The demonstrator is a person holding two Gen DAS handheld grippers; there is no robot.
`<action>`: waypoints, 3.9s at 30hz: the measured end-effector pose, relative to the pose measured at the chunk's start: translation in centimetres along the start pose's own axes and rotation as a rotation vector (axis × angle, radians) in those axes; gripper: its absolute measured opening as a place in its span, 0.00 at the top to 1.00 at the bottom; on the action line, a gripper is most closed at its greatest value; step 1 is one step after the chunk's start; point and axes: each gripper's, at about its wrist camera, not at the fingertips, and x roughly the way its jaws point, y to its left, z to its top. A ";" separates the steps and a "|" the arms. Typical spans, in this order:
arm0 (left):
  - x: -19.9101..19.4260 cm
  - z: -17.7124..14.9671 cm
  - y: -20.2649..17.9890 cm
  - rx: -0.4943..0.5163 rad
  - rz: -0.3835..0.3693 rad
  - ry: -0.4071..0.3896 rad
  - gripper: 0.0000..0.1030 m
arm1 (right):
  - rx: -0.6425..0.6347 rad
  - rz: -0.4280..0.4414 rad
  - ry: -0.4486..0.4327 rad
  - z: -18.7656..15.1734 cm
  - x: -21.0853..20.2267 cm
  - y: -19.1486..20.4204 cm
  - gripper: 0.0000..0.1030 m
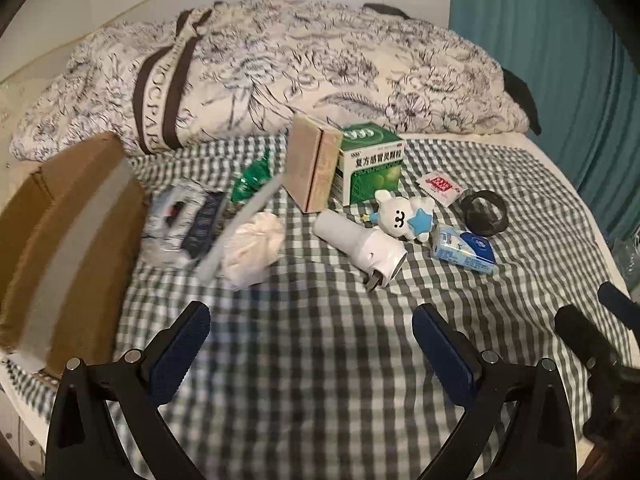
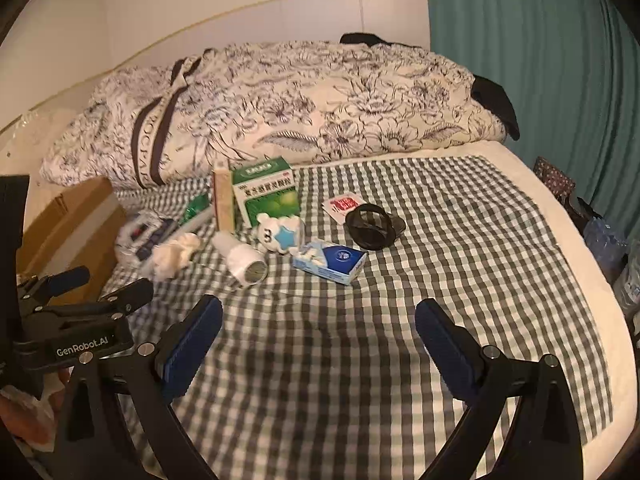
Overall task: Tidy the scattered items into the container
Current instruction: 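Move both tools back over the scattered items on the bed, then grasp the white cylindrical bottle with left tool while right tool grasps the tissue pack, then carry white bottle and tissue pack into the cardboard box and release them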
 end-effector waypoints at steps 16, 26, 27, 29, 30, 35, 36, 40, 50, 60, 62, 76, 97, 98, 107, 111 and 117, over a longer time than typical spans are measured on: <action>10.3 3.2 -2.8 -0.090 -0.005 0.117 0.00 | -0.003 0.029 0.128 0.7 11.8 -3.5 0.05; 13.9 4.3 -4.4 -0.083 -0.001 0.169 0.00 | -0.043 0.044 0.161 1.5 16.1 -3.0 0.05; 14.3 4.4 -4.2 -0.092 0.000 0.174 0.00 | -0.048 0.041 0.164 1.7 16.6 -2.8 0.05; 15.0 4.4 -3.9 -0.096 -0.006 0.186 0.01 | -0.058 0.031 0.169 1.9 17.4 -2.6 0.05; 15.2 4.4 -3.7 -0.091 -0.009 0.185 0.05 | -0.063 0.028 0.170 2.0 17.7 -2.5 0.05; 14.5 4.3 -2.7 -0.056 -0.002 0.158 0.44 | -0.086 0.025 0.172 2.0 18.1 -2.0 0.17; 14.3 4.2 -2.4 -0.061 -0.012 0.156 0.46 | -0.086 0.032 0.168 2.0 18.0 -2.0 0.23; 13.4 3.5 -1.5 -0.082 -0.050 0.154 0.47 | -0.054 0.071 0.164 2.0 17.5 -2.2 0.33; 9.3 1.9 -1.2 -0.042 -0.044 0.101 0.47 | -0.015 0.080 0.143 0.5 13.2 -2.0 0.35; 3.1 1.1 -0.9 -0.019 -0.042 0.030 0.47 | 0.001 0.079 0.116 -0.1 6.9 -0.5 0.35; 1.6 0.9 -0.8 -0.010 -0.035 0.007 0.47 | 0.001 0.083 0.104 -0.1 5.4 -0.1 0.35; -9.1 -0.5 2.0 -0.030 -0.022 -0.122 0.47 | -0.013 0.088 -0.004 0.4 -5.5 3.7 0.35; -16.5 -0.5 11.9 -0.109 0.011 -0.235 0.47 | -0.140 0.102 -0.104 2.6 -12.8 14.1 0.35; -16.7 -0.5 12.6 -0.114 0.017 -0.238 0.47 | -0.149 0.107 -0.105 2.7 -12.8 14.9 0.35; -16.7 0.2 21.3 -0.154 0.092 -0.240 0.47 | -0.212 0.184 -0.097 4.4 -11.4 23.2 0.35; -16.2 0.1 25.0 -0.165 0.132 -0.231 0.47 | -0.238 0.213 -0.098 5.1 -10.6 27.0 0.35; -14.8 0.2 29.7 -0.197 0.174 -0.211 0.47 | -0.283 0.255 -0.076 5.3 -8.7 31.8 0.35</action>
